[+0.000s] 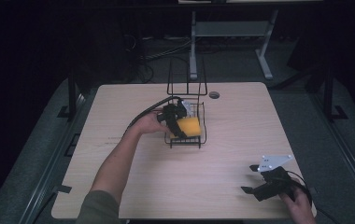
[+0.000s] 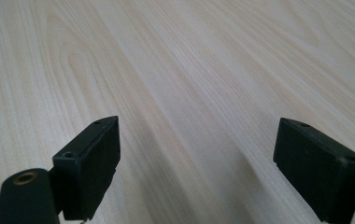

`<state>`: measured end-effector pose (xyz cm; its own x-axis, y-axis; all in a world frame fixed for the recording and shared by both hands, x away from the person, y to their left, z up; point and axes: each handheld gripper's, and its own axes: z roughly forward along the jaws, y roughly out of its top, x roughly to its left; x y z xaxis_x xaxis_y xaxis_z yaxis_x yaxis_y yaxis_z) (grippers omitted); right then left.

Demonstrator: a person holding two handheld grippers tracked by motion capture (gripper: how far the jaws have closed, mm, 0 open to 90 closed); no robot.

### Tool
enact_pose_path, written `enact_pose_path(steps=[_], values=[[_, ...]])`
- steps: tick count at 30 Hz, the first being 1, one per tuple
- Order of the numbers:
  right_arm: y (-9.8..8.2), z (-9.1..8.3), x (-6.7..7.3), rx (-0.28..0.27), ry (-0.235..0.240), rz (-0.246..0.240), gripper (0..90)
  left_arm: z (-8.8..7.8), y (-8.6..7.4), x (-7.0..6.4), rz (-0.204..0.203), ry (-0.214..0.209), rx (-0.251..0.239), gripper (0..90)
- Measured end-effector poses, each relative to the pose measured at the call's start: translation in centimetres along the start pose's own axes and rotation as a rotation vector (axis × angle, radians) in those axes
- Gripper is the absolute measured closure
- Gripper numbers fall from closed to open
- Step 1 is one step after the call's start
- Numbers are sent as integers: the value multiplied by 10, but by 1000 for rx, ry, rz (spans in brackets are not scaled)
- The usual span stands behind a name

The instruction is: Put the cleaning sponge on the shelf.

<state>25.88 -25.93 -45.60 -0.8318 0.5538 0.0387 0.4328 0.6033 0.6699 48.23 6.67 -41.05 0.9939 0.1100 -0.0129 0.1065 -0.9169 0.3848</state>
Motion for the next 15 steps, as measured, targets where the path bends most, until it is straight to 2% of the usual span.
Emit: enact_pose_path(steps=[15], values=[[0,1,0,4,5,-2,145,-5,-1,0,1,11,-27,188]])
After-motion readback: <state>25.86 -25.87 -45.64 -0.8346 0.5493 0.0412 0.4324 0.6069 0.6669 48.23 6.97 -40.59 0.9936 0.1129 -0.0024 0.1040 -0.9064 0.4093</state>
